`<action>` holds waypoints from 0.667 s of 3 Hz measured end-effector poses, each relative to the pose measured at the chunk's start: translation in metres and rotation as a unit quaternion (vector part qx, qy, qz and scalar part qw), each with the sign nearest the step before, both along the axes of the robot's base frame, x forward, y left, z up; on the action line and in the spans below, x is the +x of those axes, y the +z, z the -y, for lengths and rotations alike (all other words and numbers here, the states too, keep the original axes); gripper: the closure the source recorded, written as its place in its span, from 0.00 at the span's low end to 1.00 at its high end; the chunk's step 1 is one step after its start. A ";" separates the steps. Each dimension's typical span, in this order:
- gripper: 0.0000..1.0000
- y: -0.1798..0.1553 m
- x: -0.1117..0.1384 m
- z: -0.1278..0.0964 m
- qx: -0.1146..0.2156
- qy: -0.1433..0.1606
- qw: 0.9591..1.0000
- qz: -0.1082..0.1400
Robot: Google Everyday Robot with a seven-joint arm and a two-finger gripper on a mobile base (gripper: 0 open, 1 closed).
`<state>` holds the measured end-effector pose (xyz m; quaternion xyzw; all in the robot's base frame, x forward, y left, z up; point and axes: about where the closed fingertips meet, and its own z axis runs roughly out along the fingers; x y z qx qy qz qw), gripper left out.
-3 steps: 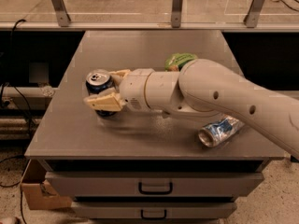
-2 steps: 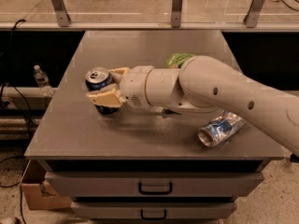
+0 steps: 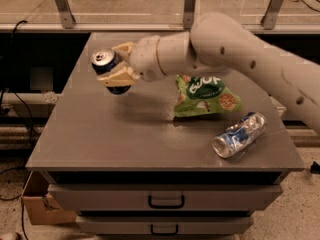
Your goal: Knock pepsi can over
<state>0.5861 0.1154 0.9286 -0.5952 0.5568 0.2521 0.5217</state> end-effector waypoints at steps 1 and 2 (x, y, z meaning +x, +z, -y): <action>1.00 0.021 0.021 -0.009 -0.086 0.063 0.991 0.076; 1.00 0.024 0.007 -0.025 -0.198 0.142 0.960 0.140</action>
Offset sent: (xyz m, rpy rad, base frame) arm -0.0250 0.0153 0.0175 -0.8655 -0.4604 0.5816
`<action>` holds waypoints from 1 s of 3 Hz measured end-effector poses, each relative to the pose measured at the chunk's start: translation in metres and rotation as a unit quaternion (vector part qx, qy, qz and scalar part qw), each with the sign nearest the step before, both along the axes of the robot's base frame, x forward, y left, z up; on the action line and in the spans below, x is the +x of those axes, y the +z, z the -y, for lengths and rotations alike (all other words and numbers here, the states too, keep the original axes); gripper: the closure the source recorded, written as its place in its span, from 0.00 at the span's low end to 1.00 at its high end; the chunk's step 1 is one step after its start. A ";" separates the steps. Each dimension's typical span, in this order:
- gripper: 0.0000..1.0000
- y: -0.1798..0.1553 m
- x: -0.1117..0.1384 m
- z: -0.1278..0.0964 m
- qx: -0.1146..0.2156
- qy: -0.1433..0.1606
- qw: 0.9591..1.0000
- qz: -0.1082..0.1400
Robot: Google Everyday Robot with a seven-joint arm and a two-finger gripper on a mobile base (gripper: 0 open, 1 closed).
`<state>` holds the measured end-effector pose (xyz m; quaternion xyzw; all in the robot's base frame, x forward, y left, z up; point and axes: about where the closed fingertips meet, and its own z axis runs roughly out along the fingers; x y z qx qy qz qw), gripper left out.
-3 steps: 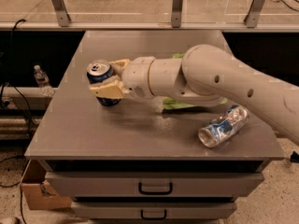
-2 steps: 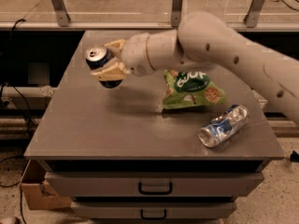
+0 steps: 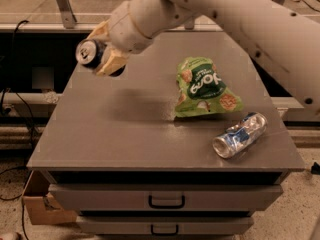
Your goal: Knock pepsi can over
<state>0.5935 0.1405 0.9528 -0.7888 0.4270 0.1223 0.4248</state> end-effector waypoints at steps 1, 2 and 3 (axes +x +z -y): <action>1.00 -0.006 -0.025 -0.005 -0.138 0.084 0.985 0.065; 1.00 -0.024 -0.047 0.005 -0.270 0.157 0.945 0.099; 1.00 -0.041 -0.058 0.020 -0.381 0.201 0.895 0.119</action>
Offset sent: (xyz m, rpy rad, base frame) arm -0.0656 -0.0362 -0.0395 -0.9567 -0.2726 0.5216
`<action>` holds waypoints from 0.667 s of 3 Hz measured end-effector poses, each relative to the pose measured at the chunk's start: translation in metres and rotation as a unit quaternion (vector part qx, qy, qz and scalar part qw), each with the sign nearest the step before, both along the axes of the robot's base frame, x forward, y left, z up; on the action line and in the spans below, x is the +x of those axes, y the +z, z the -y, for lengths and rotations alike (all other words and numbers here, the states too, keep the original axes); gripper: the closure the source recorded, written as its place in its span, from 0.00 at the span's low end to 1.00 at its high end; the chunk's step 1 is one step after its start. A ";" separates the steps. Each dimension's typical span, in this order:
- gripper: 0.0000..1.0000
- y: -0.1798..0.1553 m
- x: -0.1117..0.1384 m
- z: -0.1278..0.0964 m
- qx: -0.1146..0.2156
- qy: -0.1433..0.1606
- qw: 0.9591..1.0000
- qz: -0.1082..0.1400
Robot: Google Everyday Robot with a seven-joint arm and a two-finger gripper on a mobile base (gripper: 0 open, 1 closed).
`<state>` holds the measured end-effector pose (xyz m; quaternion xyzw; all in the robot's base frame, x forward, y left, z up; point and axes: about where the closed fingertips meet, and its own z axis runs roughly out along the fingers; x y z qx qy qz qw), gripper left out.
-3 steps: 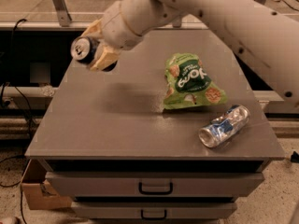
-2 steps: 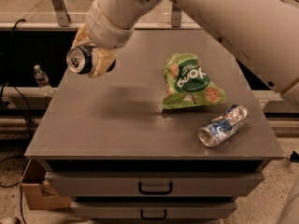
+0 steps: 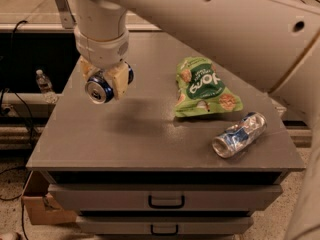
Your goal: Knock pepsi can over
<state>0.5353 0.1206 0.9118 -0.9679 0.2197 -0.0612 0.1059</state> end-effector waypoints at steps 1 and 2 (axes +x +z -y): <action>1.00 -0.014 -0.010 0.008 -0.076 0.031 0.997 0.013; 1.00 -0.028 -0.024 0.006 -0.117 0.059 0.991 0.010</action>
Offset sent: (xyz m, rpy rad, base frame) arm -0.0449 -0.0072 -0.0467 -0.3572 0.0091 0.1886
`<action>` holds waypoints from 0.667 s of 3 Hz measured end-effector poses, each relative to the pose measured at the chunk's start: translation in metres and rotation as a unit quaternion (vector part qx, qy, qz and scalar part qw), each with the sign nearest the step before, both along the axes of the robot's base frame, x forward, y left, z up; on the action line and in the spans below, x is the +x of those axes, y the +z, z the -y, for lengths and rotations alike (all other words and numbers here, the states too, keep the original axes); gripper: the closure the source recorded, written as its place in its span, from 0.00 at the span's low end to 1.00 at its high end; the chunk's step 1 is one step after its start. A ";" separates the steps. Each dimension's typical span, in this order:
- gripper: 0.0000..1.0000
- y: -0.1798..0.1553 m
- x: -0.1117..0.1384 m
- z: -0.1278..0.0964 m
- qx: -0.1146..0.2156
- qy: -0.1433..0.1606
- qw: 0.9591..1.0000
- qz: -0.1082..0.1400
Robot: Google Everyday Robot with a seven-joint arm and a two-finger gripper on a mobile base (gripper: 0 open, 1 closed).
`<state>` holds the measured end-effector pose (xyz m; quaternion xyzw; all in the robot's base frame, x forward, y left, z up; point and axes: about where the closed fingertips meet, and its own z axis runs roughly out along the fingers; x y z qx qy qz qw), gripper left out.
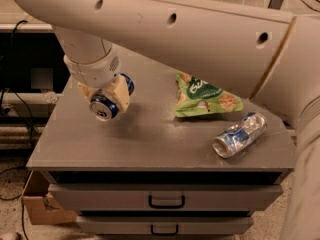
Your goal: Knock pepsi can over
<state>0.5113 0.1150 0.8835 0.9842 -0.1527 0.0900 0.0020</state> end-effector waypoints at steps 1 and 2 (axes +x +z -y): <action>1.00 -0.011 -0.013 -0.002 -0.011 0.014 1.000 -0.014; 1.00 -0.018 -0.023 -0.004 -0.007 0.016 0.999 -0.032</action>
Offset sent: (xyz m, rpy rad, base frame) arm -0.0408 0.0010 -0.0269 -0.0292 0.1325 0.0357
